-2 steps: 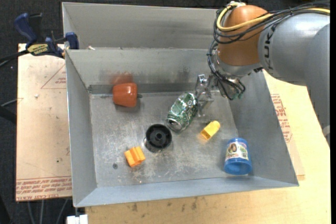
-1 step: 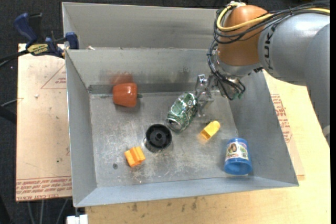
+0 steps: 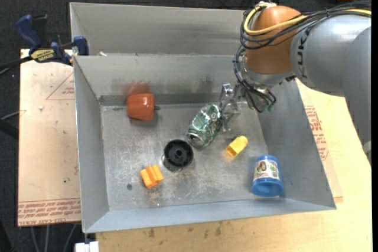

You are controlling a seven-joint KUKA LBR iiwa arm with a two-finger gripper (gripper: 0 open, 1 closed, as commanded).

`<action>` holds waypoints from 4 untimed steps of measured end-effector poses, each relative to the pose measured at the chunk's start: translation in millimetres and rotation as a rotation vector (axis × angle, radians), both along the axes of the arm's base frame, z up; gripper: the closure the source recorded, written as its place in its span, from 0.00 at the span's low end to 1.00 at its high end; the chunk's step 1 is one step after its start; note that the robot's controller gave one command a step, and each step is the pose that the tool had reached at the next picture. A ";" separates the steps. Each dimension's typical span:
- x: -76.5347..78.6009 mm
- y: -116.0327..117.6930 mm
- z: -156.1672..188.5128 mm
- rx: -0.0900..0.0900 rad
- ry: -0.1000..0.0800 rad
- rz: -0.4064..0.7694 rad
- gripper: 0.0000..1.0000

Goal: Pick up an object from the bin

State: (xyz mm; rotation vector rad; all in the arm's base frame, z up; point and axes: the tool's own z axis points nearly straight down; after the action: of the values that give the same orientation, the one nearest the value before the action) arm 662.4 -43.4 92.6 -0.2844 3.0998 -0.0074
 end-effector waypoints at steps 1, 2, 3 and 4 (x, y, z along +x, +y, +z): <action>0.0 0.0 0.0 0.000 0.000 0.000 1.00; -0.1 0.0 0.0 0.000 0.000 0.000 1.00; -0.1 -0.1 0.0 0.000 0.000 0.000 1.00; -0.1 -0.1 0.0 0.000 0.000 0.000 1.00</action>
Offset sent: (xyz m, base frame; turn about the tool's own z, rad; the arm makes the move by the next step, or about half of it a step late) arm -0.0126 0.0121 0.1315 -0.1340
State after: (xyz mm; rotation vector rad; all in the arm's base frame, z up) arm 662.3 -43.5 92.6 -0.2843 3.0997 -0.0072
